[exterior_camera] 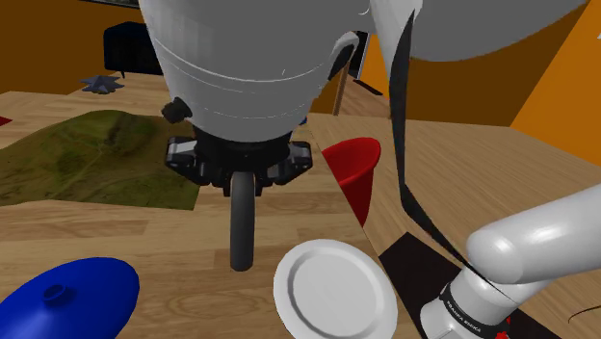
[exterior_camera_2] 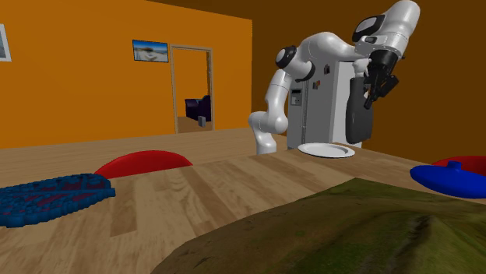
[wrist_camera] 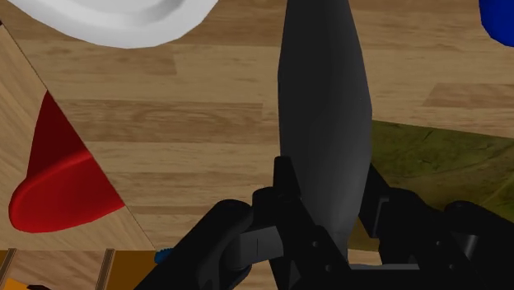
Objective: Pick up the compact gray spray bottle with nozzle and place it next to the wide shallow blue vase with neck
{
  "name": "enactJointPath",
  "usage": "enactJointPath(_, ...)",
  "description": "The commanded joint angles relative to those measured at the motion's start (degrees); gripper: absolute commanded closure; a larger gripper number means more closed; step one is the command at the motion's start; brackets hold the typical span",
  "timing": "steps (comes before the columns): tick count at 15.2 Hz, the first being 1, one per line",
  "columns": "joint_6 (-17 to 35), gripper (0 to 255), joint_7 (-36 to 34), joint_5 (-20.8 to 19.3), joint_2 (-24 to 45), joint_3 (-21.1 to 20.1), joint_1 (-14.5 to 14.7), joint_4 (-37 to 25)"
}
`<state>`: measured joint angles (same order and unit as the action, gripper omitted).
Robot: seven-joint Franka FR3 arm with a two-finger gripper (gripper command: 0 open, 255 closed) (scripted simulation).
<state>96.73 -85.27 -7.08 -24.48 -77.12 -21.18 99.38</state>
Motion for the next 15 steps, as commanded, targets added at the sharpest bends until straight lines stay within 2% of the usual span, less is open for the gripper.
enactJointPath(1,1.46,255,-0.44,0.13,-0.17,0.03,0.34,1.65)
enactJointPath(12,8.92,255,-3.12,0.75,-0.92,-1.38,0.98,9.79)
enactJointPath(15,9.25,255,-3.25,0.77,-0.94,-1.51,0.94,10.12)
